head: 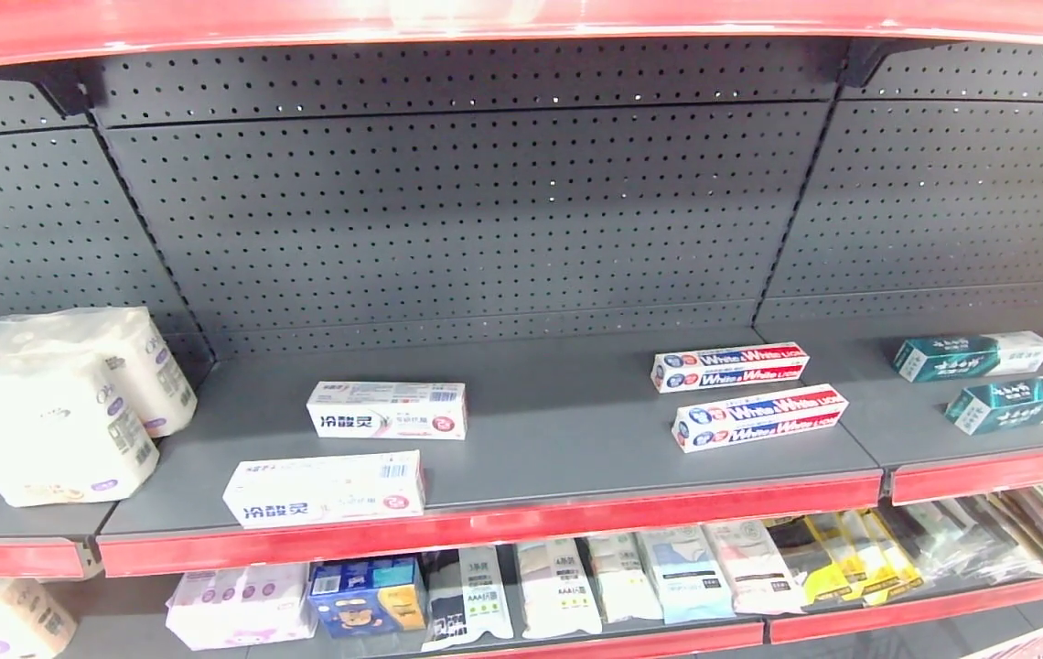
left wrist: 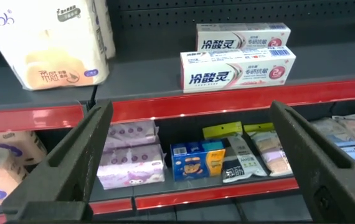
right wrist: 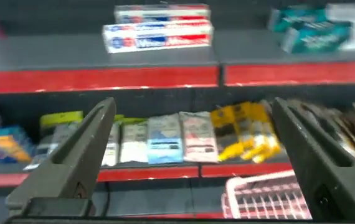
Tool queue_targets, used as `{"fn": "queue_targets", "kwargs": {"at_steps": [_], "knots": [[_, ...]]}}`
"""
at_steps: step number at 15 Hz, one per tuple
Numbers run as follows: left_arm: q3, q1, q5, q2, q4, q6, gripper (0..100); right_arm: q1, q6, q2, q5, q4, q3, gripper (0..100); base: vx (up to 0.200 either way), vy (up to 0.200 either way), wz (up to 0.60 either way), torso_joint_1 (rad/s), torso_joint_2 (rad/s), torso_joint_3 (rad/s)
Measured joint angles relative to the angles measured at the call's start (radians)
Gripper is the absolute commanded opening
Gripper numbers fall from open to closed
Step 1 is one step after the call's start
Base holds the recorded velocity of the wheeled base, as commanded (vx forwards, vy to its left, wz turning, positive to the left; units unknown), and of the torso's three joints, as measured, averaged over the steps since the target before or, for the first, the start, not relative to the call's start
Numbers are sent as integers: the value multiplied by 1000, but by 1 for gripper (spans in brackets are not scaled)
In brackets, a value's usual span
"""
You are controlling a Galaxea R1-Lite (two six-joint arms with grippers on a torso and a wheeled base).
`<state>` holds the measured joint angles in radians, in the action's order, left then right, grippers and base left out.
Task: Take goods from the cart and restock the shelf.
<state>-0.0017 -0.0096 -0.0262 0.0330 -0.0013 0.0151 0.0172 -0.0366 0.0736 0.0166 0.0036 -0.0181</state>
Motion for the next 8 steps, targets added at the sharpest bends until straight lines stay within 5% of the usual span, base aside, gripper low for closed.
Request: {"fn": "queue_targets", "kwargs": {"at_steps": [4,8], "knots": [[-18,-3,2,8,0,0,100,-14,29,-58,-24,-3,16,100,0,0,0,0,0,0],[-256,-7,3,216,-3,-93,100,-16,31,-70,-24,-2,18,100,0,0,0,0,0,0]]}}
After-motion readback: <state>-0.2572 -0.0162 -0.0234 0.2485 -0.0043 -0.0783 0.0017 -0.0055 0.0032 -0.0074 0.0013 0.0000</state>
